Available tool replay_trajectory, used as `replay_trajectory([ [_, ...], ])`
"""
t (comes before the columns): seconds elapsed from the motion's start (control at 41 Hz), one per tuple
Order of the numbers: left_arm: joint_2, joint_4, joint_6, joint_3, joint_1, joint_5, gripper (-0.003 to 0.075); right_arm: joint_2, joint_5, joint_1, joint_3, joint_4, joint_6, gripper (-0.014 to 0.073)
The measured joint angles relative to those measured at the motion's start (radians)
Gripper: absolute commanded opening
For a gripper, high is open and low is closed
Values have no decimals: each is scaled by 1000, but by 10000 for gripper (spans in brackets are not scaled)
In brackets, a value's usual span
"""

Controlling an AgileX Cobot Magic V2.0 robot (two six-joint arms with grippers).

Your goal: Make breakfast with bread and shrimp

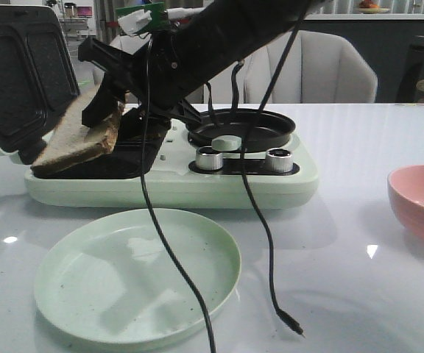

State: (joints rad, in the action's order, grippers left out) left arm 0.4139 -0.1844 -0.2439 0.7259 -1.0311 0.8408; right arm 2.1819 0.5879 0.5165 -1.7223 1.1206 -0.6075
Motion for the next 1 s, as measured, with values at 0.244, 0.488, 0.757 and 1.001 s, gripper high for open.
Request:
replay_trajectory([
  [0.244,0,8,0,0,0,0,507,2,14,-43,-4,-11,3,461],
  [0.488,0,10,0,0,0,0,507,-80,93,-86,-4,-239,141,445],
  [0.757,0,12,0,0,0,0,507,-298,244,-51,-4,-657,335,377],
  [1.001,0,12,0,0,0,0,507,-540,295,49,118,-967,486,377],
])
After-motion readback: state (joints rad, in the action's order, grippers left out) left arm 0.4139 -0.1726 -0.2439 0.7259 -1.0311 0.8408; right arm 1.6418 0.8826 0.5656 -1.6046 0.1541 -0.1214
